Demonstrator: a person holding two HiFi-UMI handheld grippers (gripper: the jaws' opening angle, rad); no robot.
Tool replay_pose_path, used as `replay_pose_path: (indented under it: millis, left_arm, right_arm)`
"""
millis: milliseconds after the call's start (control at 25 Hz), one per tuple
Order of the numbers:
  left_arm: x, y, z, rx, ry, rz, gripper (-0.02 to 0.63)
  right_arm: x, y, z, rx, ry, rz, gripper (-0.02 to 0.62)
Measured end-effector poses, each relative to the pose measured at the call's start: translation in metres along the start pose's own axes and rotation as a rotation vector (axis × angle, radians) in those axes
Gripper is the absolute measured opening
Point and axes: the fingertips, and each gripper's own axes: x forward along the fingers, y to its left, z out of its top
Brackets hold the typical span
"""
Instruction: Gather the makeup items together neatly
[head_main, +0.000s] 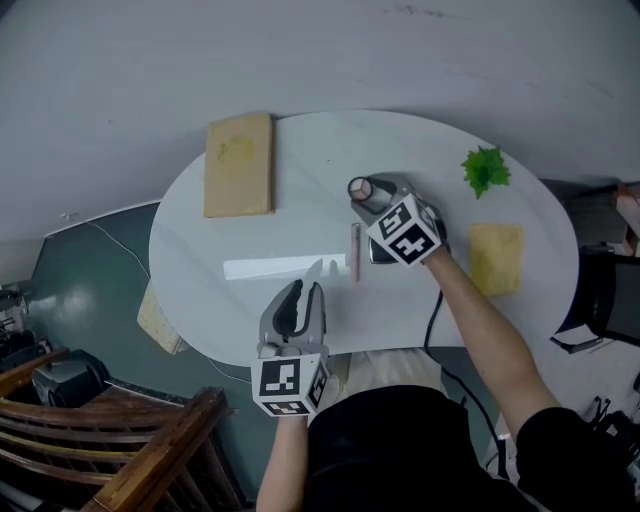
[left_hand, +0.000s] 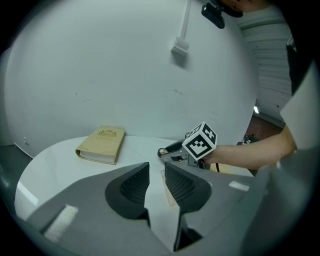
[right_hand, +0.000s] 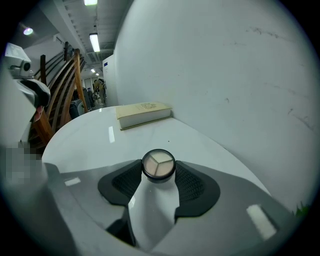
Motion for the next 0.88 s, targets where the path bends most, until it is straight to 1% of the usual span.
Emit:
replay_pose_path:
  millis: [160,400,640,880]
  left_arm:
    - [-0.004,-0.006,0.001,0.013,-0.008,-0.016,0.094]
    - [-0.005,-0.014,0.004,0.033,-0.017,-0.04,0.094]
    - [0.001,-0.025,0.01,0.06,-0.029,-0.063,0.094]
    - [0.008,-0.039,0.012,0.078,-0.031,-0.088,0.094]
  right_arm:
    - [-0.018,-0.001,-0.003,0.002,-0.015,-0.026,0.221]
    - [-0.048,-0.002,-0.016,0.031,-0.037,-0.072,0.221]
    - [-0.075,-0.004,-0.039,0.059,-0.024,-0.105,0.221]
    - [-0.092,0.0,-0.065,0.103,-0.008,-0.116,0.221]
